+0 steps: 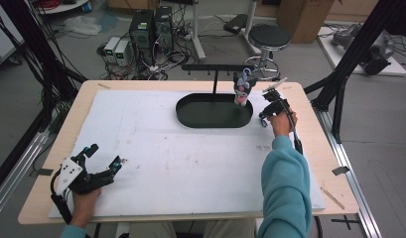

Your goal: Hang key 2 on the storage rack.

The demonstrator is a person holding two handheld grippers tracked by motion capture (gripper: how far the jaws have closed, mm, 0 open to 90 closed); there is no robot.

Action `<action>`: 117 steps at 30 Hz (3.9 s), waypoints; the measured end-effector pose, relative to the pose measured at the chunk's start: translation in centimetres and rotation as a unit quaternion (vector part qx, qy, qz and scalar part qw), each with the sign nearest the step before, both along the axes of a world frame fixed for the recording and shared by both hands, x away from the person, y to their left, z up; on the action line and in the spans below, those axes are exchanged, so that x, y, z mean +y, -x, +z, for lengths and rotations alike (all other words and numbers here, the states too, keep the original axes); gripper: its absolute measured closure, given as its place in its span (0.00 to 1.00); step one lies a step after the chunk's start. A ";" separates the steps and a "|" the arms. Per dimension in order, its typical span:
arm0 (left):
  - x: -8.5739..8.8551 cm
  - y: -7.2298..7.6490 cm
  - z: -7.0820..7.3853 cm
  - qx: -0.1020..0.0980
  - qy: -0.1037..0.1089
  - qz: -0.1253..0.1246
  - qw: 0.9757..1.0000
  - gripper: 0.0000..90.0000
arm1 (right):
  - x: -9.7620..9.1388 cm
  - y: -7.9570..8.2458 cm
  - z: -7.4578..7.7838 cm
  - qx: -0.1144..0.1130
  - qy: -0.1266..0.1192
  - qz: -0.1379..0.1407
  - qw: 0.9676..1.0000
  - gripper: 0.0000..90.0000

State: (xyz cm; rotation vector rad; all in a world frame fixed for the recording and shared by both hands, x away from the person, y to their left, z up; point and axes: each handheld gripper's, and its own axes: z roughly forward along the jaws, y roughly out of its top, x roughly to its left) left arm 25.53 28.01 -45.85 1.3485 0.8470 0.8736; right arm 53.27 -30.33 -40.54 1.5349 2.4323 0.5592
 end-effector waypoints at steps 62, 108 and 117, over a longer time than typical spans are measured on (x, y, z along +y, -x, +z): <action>0.0 0.0 0.0 -0.001 0.001 0.001 1.000 0.12 | 1.7 5.9 13.7 -0.210 -0.150 0.135 0.957 0.99; 0.0 0.0 0.0 -0.001 0.002 0.000 1.000 0.12 | 9.8 1.2 15.3 -0.176 -0.118 0.191 0.959 0.99; 0.0 0.0 0.0 0.000 0.001 -0.001 1.000 0.12 | 9.8 0.7 14.7 -0.162 -0.107 0.186 0.963 0.99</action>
